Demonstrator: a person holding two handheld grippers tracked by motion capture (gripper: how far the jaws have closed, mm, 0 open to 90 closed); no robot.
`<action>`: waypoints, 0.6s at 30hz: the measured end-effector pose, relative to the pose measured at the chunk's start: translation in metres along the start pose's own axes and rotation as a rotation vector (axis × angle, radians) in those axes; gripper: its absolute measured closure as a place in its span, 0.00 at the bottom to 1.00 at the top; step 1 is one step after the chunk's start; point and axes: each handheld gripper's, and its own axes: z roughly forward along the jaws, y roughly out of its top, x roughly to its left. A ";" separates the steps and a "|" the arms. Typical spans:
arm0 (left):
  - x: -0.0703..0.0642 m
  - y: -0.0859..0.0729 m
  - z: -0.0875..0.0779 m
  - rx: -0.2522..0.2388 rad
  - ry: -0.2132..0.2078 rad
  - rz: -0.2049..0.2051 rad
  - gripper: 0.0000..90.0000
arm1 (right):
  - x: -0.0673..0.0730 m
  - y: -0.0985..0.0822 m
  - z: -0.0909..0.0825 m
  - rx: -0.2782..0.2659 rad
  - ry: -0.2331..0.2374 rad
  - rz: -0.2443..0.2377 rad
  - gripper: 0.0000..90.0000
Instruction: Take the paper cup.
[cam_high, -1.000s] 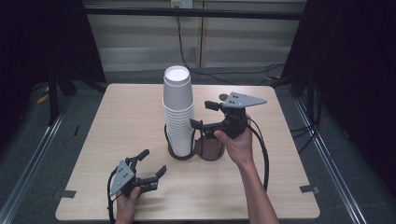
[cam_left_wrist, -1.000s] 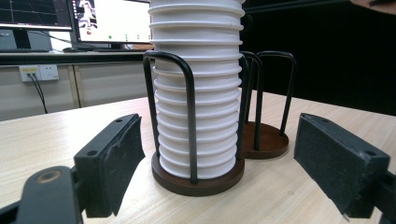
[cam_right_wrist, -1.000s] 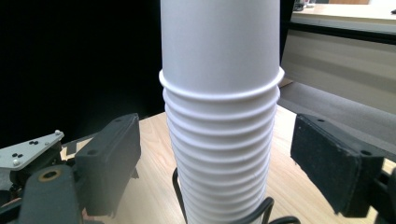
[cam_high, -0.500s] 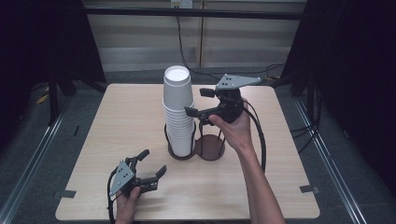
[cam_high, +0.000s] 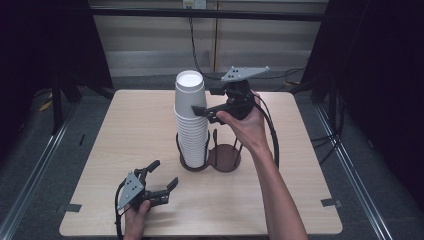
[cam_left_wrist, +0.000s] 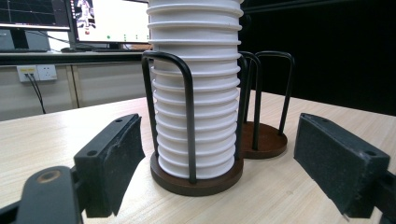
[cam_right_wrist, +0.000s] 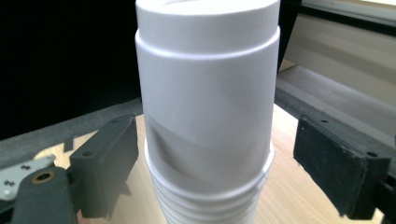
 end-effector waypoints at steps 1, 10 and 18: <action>0.000 0.000 0.000 0.000 0.000 0.000 0.17 | -0.001 0.002 0.001 0.005 0.011 0.012 0.16; 0.000 0.000 0.000 0.000 0.000 0.000 0.17 | -0.003 0.015 0.009 0.021 0.012 -0.001 0.15; 0.000 0.000 0.000 0.000 0.000 0.000 0.17 | -0.001 0.026 0.017 0.028 0.013 -0.019 0.15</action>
